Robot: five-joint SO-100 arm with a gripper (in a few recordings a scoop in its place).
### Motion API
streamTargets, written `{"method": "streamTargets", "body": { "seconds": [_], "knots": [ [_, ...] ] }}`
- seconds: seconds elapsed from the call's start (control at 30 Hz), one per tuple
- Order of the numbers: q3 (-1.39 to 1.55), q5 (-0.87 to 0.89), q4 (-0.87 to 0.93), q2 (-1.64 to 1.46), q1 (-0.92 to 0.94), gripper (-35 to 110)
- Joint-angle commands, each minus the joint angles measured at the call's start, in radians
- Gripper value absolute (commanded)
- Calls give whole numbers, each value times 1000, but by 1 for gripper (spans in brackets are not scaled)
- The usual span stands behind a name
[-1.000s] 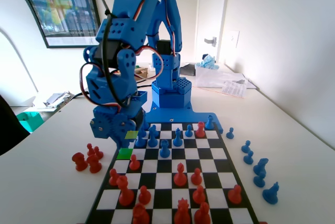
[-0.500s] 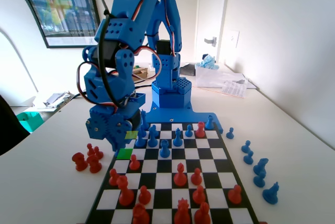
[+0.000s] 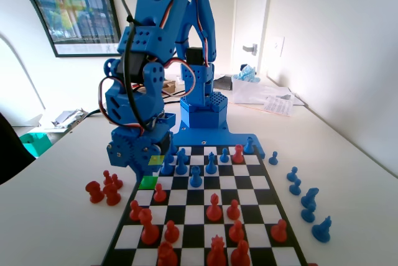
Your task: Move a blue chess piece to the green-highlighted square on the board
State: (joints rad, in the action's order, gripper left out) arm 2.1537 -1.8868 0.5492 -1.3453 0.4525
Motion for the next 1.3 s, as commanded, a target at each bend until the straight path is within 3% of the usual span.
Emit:
{"method": "streamTargets", "body": {
  "seconds": [0.0, 0.23, 0.63, 0.97, 1.27],
  "knots": [
    [2, -12, -8, -28, 11, 9],
    [-18, -14, 8, -32, 14, 10],
    [-160, 8, 204, -86, 9, 9],
    [-367, 14, 482, -163, 14, 9],
    [-379, 37, 641, -423, -44, 8]
  ]
}}
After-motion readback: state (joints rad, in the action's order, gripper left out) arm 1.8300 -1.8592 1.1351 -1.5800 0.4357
